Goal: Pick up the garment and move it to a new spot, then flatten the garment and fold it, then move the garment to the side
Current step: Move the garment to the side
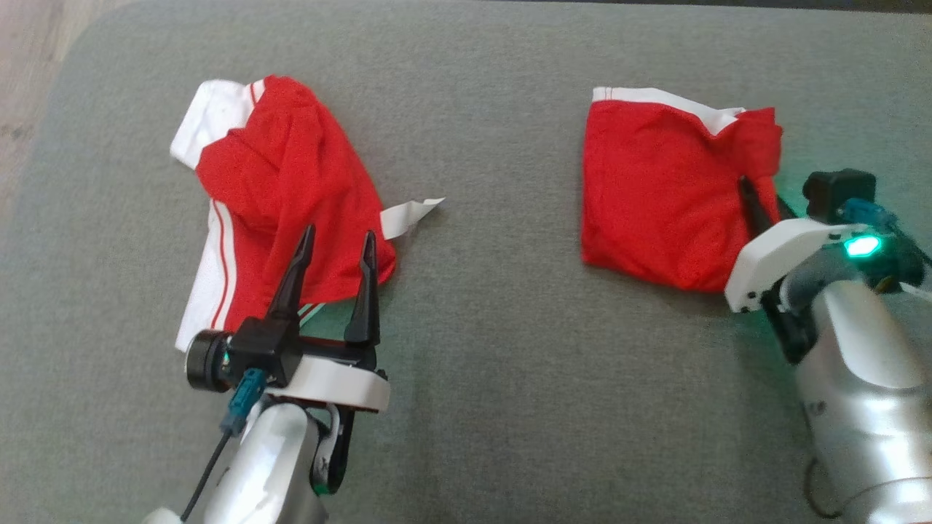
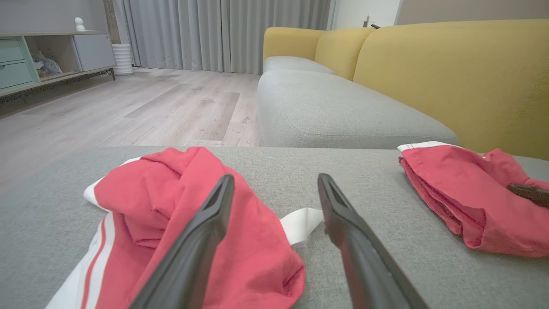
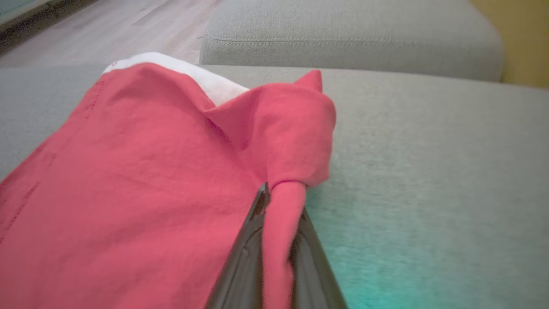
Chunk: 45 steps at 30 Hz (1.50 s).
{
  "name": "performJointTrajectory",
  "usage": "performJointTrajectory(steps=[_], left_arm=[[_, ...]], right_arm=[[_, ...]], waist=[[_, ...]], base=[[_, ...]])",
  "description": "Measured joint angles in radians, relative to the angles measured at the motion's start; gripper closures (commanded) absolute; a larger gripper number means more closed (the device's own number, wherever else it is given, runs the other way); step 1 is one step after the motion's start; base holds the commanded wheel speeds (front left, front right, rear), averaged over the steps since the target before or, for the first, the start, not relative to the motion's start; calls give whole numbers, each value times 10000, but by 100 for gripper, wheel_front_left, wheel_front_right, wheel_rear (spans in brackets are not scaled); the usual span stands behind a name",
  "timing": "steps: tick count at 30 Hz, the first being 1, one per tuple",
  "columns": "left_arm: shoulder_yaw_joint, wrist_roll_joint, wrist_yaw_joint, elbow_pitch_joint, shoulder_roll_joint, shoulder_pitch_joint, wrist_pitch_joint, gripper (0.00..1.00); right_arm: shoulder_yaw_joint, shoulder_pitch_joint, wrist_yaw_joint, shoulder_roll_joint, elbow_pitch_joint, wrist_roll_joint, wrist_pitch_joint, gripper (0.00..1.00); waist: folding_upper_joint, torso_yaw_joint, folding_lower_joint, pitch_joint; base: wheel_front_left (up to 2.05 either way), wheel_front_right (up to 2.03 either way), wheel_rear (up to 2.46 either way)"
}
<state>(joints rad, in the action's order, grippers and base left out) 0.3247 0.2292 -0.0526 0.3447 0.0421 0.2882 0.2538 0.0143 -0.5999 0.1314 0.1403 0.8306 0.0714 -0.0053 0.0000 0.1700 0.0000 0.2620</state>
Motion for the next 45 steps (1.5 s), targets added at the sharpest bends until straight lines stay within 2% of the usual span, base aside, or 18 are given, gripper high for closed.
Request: performJointTrajectory(steps=[4, 11, 15, 19, 21, 25, 34, 35, 36, 45], left_arm=[[-71, -2, 0, -10, 0, -34, 0, 0], [-171, -2, 0, -134, 0, -103, 0, 0], [-182, -10, 10, -238, -2, -99, 0, 0], [-182, -17, 15, -253, -2, -80, 0, 0], [-190, -17, 17, -259, 0, -68, 0, 0], [-213, -17, 98, -268, 0, -44, 0, 0], [-211, -15, 90, -328, -2, 128, -2, 0], [-211, -15, 88, -391, -2, 147, 0, 0], [-211, -15, 88, -428, -2, 151, 0, 0], [-288, 88, 82, -631, -2, 138, 0, 0]], right_arm=[[769, 28, 0, 915, -382, -209, 75, 100], [1639, 642, 0, 3281, -1586, -276, 825, 100], [1488, 1008, 0, 4614, -1672, -188, 1231, 100], [823, 1106, 0, 5728, -1235, -389, 1260, 100], [625, 1105, 0, 6008, -1110, -830, 1258, 100], [180, 1097, 0, 6031, -991, -1664, 1290, 100], [-769, 994, 0, 5985, -832, -2268, 1373, 100], [-974, 942, 0, 5929, -878, -2349, 1363, 62], [-1101, 904, 0, 5891, -959, -2466, 1340, 0], [-1641, 776, 0, 4794, -1827, -2970, 1241, 0]], waist=[[0, -259, 0, -206], [0, -537, -1, -289], [0, -509, -1, -66], [0, -375, 0, 202], [0, -298, 0, 344], [0, -169, 1, 600], [0, -24, 1, 857], [0, -32, 1, 871], [0, -39, 1, 877], [0, -140, 0, 372]], base=[[0, 0, 0], [0, 0, 0], [0, 0, 0], [0, 0, 0], [0, 0, 0], [0, 0, 0], [0, 0, 0], [0, 0, 0], [0, 0, 0], [0, 0, 0]])
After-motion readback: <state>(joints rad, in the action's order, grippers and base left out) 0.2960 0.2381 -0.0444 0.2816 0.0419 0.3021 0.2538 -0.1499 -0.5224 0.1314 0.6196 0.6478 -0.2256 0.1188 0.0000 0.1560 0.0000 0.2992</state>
